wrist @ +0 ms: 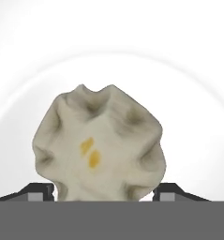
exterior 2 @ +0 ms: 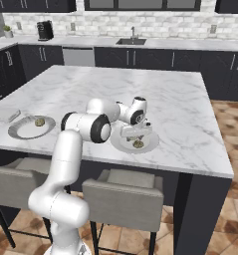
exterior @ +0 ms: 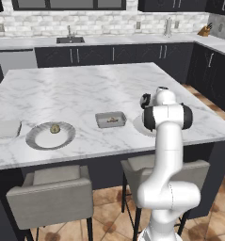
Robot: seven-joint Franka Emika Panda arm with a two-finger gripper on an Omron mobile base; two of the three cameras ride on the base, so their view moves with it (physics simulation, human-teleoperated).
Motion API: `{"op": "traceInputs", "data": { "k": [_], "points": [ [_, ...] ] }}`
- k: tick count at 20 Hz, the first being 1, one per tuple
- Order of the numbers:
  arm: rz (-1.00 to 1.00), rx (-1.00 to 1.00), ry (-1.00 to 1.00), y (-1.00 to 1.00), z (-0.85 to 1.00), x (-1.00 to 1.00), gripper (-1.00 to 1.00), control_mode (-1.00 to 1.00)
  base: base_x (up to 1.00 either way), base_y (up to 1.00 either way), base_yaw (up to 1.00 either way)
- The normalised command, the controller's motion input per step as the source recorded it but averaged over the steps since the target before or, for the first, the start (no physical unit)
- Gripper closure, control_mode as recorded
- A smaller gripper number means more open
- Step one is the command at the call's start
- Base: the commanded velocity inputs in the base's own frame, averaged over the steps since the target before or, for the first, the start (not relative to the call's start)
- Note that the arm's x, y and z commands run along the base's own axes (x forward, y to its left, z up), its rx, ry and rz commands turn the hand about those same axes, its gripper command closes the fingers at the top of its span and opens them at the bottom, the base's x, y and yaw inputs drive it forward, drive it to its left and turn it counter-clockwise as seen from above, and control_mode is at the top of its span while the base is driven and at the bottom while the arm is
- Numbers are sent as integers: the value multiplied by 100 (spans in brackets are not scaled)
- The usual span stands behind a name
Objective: Place two dumplings into each of the tupperware containers and then place the containers in the fridge.
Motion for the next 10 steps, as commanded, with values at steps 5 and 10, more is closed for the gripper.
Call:
{"op": "traceInputs", "data": {
  "k": [5, 10],
  "points": [
    [1, 0, 4, -1, -21, -1, 100, -100, 0, 0, 0],
    [5, 1, -6, 0, 5, -24, 100, -100, 0, 0, 0]
  ]
}}
